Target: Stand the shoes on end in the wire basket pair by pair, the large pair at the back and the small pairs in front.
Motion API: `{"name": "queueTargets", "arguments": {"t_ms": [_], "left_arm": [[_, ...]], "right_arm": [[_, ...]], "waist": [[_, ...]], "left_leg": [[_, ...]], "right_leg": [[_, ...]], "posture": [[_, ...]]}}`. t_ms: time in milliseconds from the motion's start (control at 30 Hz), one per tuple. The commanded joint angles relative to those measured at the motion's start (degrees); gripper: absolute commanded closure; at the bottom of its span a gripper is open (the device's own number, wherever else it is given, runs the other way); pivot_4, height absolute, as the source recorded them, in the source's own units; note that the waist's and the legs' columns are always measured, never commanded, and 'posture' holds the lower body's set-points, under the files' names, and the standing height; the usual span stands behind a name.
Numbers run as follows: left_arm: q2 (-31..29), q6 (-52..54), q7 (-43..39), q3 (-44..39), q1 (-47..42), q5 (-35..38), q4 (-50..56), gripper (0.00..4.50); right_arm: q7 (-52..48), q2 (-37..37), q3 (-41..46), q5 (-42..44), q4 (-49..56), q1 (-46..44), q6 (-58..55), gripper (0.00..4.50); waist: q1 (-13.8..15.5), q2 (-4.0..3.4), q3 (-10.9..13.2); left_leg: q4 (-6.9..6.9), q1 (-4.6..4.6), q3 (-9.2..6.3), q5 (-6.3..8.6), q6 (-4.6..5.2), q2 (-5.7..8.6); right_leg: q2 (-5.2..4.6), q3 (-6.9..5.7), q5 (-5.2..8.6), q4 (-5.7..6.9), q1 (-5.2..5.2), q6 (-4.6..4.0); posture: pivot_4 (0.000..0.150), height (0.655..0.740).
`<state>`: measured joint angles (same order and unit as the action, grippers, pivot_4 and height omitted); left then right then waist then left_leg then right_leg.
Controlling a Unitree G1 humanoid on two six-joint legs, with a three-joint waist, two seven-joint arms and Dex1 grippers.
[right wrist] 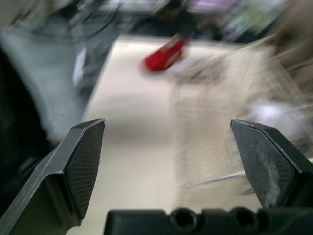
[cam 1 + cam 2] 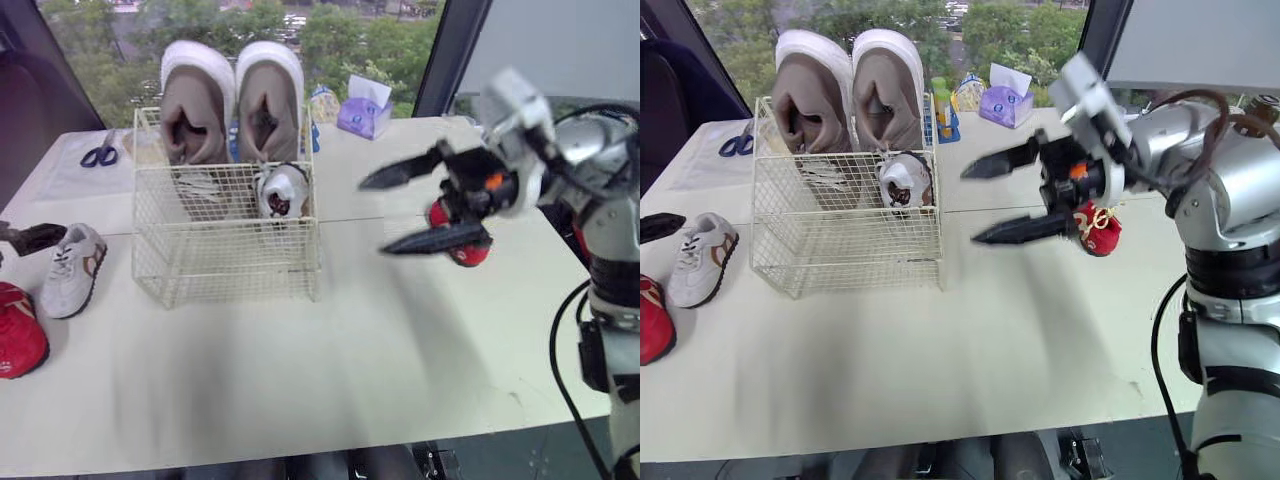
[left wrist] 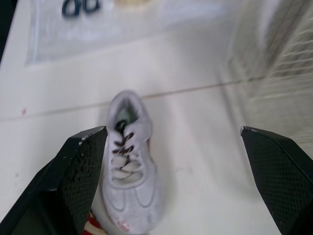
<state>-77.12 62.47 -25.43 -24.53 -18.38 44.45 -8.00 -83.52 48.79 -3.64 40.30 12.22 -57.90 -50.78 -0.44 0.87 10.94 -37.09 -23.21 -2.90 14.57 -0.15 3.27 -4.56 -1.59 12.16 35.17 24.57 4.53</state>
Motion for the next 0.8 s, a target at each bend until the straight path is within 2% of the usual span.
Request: {"name": "queueTargets", "arguments": {"t_ms": [33, 200, 333, 533, 800], "left_arm": [[0.15, -1.6, -1.96, 12.97, -13.28, -9.63, -8.95, 0.0], [6.24, -7.65, -8.73, 28.16, -31.57, -23.36, -24.23, 0.0], [12.14, -11.87, -11.08, 34.4, -42.97, -32.62, -39.03, 0.0], [16.24, -15.17, -14.09, 36.91, -50.25, -40.63, -50.93, 0.0], [17.86, -13.51, -17.07, 36.18, -53.4, -45.68, -55.24, 0.0]], "right_arm": [[-1.23, 2.84, 0.84, 1.99, 3.41, -0.51, -1.12, 0.06], [0.63, 3.64, 1.77, 3.02, 4.77, -0.18, -1.68, 0.06], [5.1, 4.02, 4.19, 4.44, 6.7, 1.33, -3.21, 0.06], [10.28, 5.95, 7.63, 7.07, 9.78, 4.3, -5.78, 0.06], [13.95, 7.35, 9.86, 9.43, 11.11, 6.54, -6.57, 0.06]], "waist": [[-0.11, 0.14, -0.05], [-0.08, 0.21, -0.07], [-0.07, 0.28, -0.08], [-0.33, 0.36, -0.08], [-0.11, 0.44, -0.09]], "left_leg": [[-0.02, -0.03, 0.02, 0.0, 0.01, 0.0], [-0.03, -0.11, 0.03, 0.0, 0.01, 0.05], [-0.07, -0.18, 0.02, -0.01, 0.02, 0.04], [-0.07, -0.22, 0.1, 0.07, 0.16, 0.04], [-0.15, -0.23, 0.06, 0.08, 0.18, 0.04]], "right_leg": [[0.01, -0.02, -0.02, -0.01, 0.03, 0.03], [-0.01, -0.03, -0.04, 0.04, 0.09, 0.06], [0.02, -0.06, -0.04, 0.1, 0.14, 0.07], [-0.03, -0.02, -0.02, 0.07, 0.19, 0.12], [-0.09, -0.04, -0.02, 0.1, 0.16, 0.14]], "posture": [[0.15, 0.74], [0.15, 0.74], [0.15, 0.74], [0.15, 0.74], [0.15, 0.74]]}}
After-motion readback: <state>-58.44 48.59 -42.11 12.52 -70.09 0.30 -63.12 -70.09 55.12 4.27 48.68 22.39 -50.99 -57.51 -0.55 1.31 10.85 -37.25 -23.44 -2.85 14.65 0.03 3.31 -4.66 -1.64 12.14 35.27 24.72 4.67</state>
